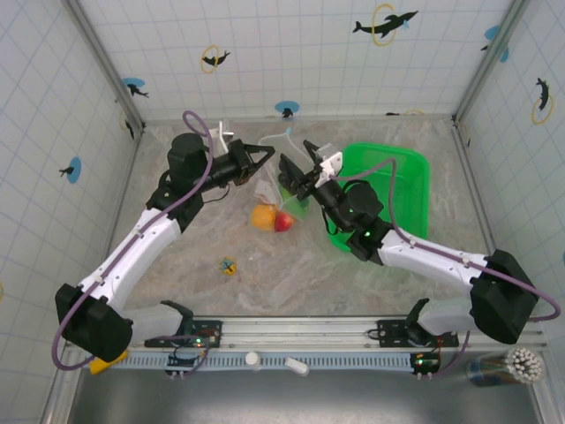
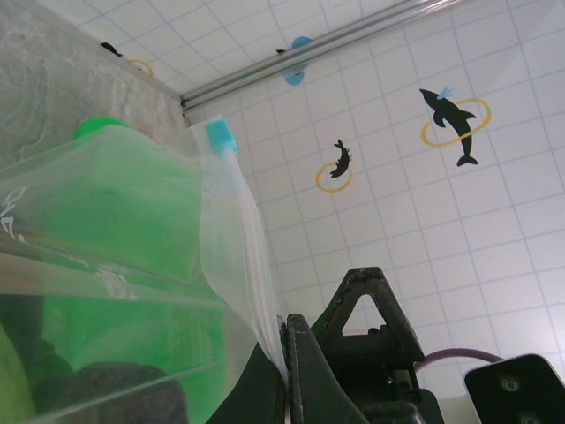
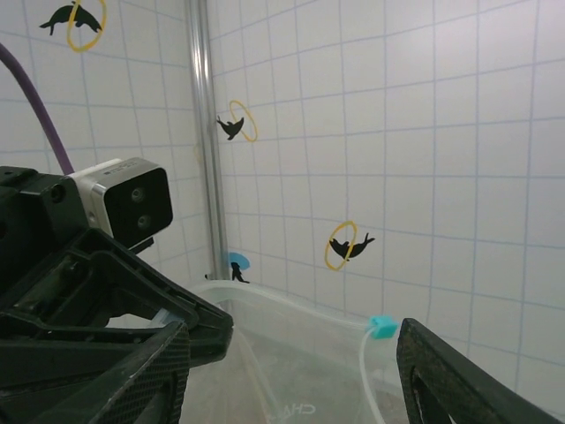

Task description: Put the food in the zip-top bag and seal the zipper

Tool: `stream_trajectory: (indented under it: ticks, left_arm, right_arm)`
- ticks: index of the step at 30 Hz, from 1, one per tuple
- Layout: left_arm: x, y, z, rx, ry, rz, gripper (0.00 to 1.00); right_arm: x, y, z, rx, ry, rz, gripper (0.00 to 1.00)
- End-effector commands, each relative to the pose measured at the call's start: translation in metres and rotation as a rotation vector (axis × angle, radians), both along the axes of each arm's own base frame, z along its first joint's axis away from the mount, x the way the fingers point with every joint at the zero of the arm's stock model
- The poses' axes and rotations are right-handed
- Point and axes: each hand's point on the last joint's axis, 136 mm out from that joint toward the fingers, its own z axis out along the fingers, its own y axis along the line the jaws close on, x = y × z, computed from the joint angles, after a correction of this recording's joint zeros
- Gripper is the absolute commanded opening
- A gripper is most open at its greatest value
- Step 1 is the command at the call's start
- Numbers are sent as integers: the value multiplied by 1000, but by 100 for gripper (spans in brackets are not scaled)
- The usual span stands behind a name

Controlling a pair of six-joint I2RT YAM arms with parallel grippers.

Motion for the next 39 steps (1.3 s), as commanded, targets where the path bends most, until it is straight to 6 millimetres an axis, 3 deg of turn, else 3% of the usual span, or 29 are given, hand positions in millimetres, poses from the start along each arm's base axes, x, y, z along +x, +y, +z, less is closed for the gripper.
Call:
stream_trajectory:
  ticks: [1, 9, 15, 20, 23, 25, 29, 33, 36, 39]
  left_arm:
    - [-3, 3, 27, -38, -82, -5, 0]
    - [0, 9, 15, 89, -135, 25, 0]
    - [9, 27, 3, 260, -166, 110, 0]
    - [23, 48, 5, 414, -222, 210, 0]
    - [31, 58, 13, 485, -258, 260, 0]
    - [34, 59, 17, 511, -271, 265, 0]
    - [37, 48, 3, 516, -249, 204, 0]
    - [32, 33, -41, 485, -163, 110, 0]
    - [26, 29, -69, 455, -114, 80, 0]
    - [22, 26, -82, 432, -85, 59, 0]
  right_arm:
    - [1, -15, 19, 62, -7, -20, 63]
    - [7, -9, 22, -124, 82, -14, 60]
    - [-5, -37, 37, -86, 109, -31, 62]
    - [-2, -66, 30, -93, 230, -40, 69]
    - [7, -100, 7, -117, 295, -175, 70]
    - [12, -120, -22, -152, 370, -236, 69]
    - [15, -139, -76, -272, 552, -297, 67]
    - [9, -127, -134, -327, 701, -230, 53]
    - [5, -104, -170, -302, 853, -125, 44]
    - [0, -76, -196, -334, 989, -17, 34]
